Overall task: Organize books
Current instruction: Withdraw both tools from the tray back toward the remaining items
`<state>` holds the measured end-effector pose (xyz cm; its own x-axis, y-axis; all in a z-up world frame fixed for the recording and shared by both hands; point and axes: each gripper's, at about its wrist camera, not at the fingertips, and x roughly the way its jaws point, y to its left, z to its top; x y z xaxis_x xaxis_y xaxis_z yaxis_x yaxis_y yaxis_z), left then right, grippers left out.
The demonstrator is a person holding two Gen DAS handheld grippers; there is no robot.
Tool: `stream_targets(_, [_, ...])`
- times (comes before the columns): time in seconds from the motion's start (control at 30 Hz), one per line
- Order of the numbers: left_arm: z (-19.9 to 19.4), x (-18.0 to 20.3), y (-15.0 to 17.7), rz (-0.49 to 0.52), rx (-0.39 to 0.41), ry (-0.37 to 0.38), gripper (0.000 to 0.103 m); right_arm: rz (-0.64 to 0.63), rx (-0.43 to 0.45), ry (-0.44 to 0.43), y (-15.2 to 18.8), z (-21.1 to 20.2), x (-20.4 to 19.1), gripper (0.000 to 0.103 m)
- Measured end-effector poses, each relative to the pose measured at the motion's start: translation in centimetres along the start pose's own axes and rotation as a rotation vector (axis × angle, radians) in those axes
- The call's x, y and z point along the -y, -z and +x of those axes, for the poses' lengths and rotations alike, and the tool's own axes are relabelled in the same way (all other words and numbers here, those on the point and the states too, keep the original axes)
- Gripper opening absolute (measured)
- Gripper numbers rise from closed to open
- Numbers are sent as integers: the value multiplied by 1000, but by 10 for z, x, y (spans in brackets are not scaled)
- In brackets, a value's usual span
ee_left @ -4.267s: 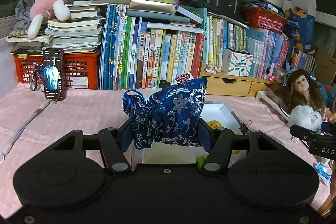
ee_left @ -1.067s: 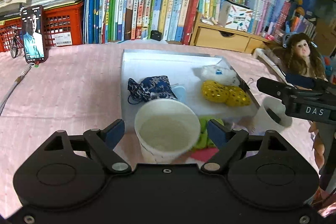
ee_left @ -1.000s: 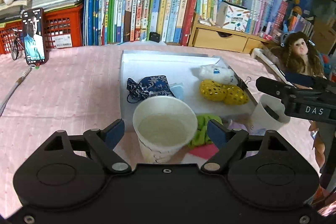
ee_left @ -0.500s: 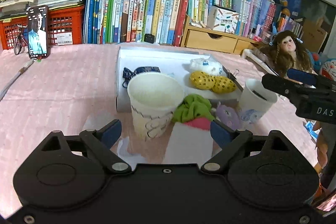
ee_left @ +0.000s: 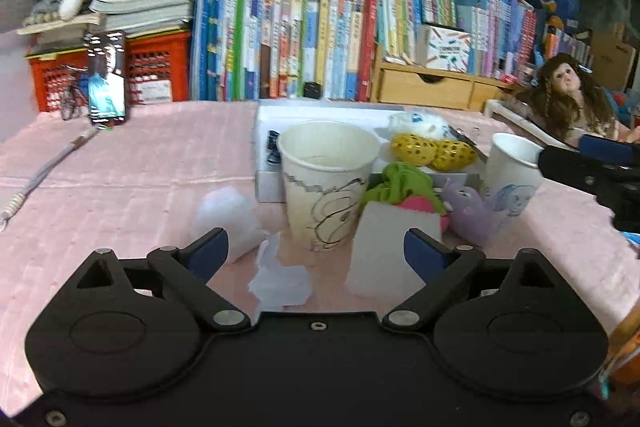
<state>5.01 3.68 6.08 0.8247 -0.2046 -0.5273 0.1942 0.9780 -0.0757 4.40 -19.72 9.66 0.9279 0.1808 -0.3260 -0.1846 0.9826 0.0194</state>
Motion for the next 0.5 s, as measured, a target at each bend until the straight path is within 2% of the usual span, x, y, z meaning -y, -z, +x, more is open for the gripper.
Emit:
stream_targets(0.3, [-3,-5,23,22,82,-93,94,1,61,-8,27,-16,-13,103])
stream_targets(0.5, [1,-11,35,-16,79,-101,94,15,64,-41,46,-20,-24,103])
